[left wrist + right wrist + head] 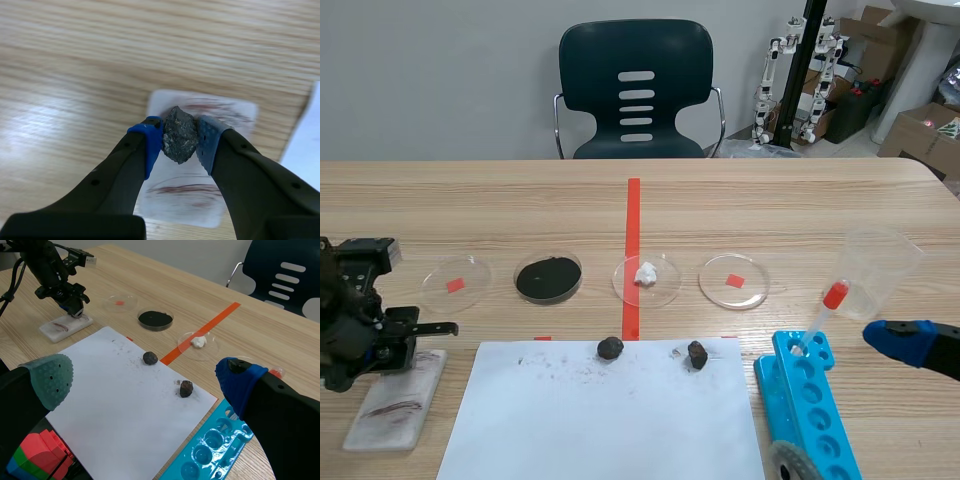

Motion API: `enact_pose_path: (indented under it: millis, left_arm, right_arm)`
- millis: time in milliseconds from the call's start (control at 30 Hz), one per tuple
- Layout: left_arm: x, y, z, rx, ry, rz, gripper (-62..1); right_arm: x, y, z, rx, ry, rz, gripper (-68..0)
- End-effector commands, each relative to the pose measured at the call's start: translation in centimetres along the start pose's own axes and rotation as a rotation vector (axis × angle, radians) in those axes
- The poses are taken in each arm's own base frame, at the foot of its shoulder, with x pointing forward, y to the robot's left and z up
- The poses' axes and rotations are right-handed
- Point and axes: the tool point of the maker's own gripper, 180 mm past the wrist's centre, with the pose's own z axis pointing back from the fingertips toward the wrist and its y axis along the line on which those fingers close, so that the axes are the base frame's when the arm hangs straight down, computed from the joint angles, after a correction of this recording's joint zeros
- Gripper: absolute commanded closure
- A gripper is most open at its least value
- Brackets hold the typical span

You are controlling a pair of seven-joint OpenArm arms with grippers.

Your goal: Rub the mineral on the streak plate

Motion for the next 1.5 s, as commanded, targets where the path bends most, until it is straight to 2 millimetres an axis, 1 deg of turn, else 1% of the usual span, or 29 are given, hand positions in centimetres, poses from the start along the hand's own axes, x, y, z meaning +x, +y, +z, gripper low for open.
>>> enact_pose_path:
  millis: [0,167,267,433,633,700,933,1133,1467]
  left_arm:
    - [-0.8,-2.0,-0.2,-0.073,0.018,0.016,-9.0]
    - [-0.8,-3.6,0.0,-0.161,0.021,0.012,-9.0]
    - [-0.8,-4.0,0.0,-0.183,0.021,0.001,-9.0]
    - [-0.9,-4.3,0.1,-0.198,0.023,0.007,-9.0]
    - [-0.8,-4.1,0.0,-0.184,0.021,0.0,-9.0]
    - [-0.8,-3.6,0.0,-0.159,0.018,-0.015,-9.0]
    - [-0.5,-0.4,-0.3,0.021,0.005,-0.119,-9.0]
    - [0.1,1.6,-0.1,0.134,-0.014,-0.183,-9.0]
    - [0.2,2.3,0.0,0.174,-0.014,-0.204,-9.0]
  right_arm:
    - [1.1,-0.1,-0.4,0.0,-0.043,0.005,-59.1]
    - [1.1,-0.1,-0.4,0.0,-0.043,0.005,-59.1]
    - [1.1,-0.1,-0.4,0.0,-0.043,0.005,-59.1]
    - [1.1,-0.1,-0.4,0.0,-0.043,0.005,-59.1]
    - [1.1,-0.1,-0.4,0.0,-0.043,0.005,-59.1]
    - [1.1,-0.1,-0.4,0.0,-0.043,0.005,-59.1]
    - [1.1,-0.1,-0.4,0.0,-0.043,0.005,-59.1]
    - [1.1,-0.1,-0.4,0.0,-0.043,0.005,-59.1]
    - [1.1,-0.1,-0.4,0.0,-0.043,0.005,-59.1]
